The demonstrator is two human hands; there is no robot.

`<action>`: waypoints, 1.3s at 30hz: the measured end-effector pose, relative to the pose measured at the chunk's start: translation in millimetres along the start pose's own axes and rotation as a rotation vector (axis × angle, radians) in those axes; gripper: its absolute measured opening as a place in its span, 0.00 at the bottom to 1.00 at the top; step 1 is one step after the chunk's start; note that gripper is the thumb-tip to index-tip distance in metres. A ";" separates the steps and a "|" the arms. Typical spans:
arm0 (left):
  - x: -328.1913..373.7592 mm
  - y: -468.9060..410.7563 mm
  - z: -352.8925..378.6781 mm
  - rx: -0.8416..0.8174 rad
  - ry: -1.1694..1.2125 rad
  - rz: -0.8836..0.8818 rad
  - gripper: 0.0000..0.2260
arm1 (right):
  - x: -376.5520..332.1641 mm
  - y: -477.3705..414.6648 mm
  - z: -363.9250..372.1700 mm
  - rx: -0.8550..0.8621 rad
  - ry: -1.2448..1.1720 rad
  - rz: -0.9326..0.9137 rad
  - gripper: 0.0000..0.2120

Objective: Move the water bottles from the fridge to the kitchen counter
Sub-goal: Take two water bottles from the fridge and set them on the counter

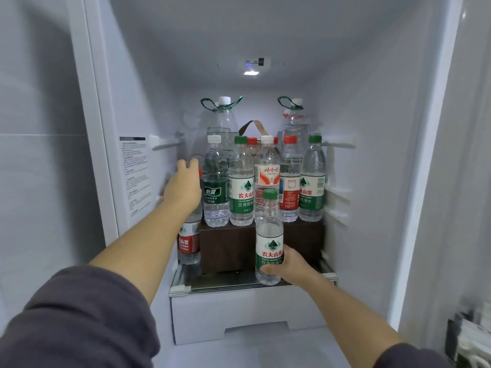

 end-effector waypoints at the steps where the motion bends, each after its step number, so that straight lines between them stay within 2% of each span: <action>1: 2.2 -4.1 2.3 -0.003 -0.021 0.025 0.21 | 1.2 -1.1 0.2 -0.001 -0.003 -0.001 0.26; 7: 3.6 -23.1 10.0 0.022 -0.118 0.117 0.13 | 9.9 -5.5 1.8 0.016 -0.023 -0.009 0.26; 14: 10.5 -31.0 5.4 0.109 -0.140 0.191 0.16 | 7.7 -3.5 2.2 0.018 -0.035 -0.011 0.25; 19: 13.3 -25.4 -3.5 0.088 -0.212 0.293 0.16 | 7.9 -5.0 2.3 0.036 -0.025 -0.015 0.25; 22: 15.7 -21.2 -20.1 0.068 -0.264 0.350 0.18 | 9.5 -5.4 2.4 0.049 -0.006 -0.009 0.26; 25: 19.5 -15.7 -45.3 0.074 -0.304 0.373 0.16 | 6.5 -4.6 1.9 0.051 0.001 -0.009 0.26; 28: 25.6 -13.6 -76.8 0.095 -0.259 0.380 0.13 | 4.3 -2.5 0.9 0.059 0.025 -0.002 0.27; 32: 31.6 -9.1 -113.1 0.084 -0.270 0.430 0.15 | -1.9 2.8 0.0 0.076 0.068 0.002 0.27; 36: 48.5 1.7 -144.1 0.036 -0.250 0.484 0.11 | -7.9 8.7 -3.2 0.108 0.099 0.019 0.25; 39: 61.7 -1.7 -168.2 -0.001 -0.183 0.461 0.11 | -9.9 14.4 -7.0 0.119 0.138 0.009 0.24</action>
Point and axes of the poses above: each hand's wrist, its own y-axis away from the middle knuckle, its own z-axis out of the palm, x = y × z, the point moved 6 cm from there along -y, towards the middle knuckle, and after that the axes turned 14 degrees about x, right-handed, at the moved point
